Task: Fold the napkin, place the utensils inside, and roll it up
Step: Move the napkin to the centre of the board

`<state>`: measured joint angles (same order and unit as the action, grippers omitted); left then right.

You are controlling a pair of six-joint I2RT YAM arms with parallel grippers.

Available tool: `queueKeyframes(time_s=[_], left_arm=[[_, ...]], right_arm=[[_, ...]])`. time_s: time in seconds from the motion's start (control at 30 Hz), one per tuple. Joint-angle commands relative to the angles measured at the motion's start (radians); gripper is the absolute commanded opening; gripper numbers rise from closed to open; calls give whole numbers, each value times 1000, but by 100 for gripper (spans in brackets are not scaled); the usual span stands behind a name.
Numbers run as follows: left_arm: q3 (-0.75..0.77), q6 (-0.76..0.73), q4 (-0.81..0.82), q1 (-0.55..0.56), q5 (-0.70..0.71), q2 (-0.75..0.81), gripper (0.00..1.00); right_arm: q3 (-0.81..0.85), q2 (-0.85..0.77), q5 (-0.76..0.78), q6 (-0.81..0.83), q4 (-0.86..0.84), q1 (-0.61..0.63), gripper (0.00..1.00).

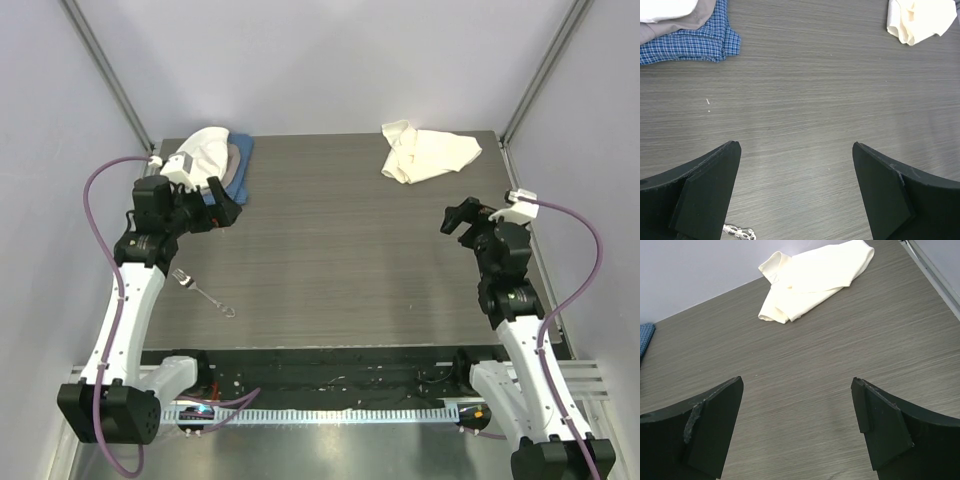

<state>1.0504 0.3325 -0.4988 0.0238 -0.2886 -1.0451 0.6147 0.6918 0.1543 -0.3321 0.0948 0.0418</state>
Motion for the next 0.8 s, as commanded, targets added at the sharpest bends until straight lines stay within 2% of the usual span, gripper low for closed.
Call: queueKeyframes(time_s=[0.0, 0.23, 0.37, 0.47, 0.53, 0.77], left_arm=[[26, 2, 32, -2, -12, 26, 100], [8, 53, 46, -2, 16, 40, 100], [5, 88, 48, -2, 36, 37, 100], [5, 89, 60, -4, -56, 11, 100], [10, 88, 62, -4, -105, -3, 99], [2, 53, 46, -2, -51, -12, 99]], right_arm=[[74, 5, -47, -13, 42, 0, 99], [166, 57, -81, -27, 126, -2, 94], [331, 181, -87, -1, 288, 0, 90], [445, 331, -76, 25, 432, 0, 87], [488, 458, -65, 33, 453, 1, 84], [727, 865, -15, 34, 349, 26, 80]])
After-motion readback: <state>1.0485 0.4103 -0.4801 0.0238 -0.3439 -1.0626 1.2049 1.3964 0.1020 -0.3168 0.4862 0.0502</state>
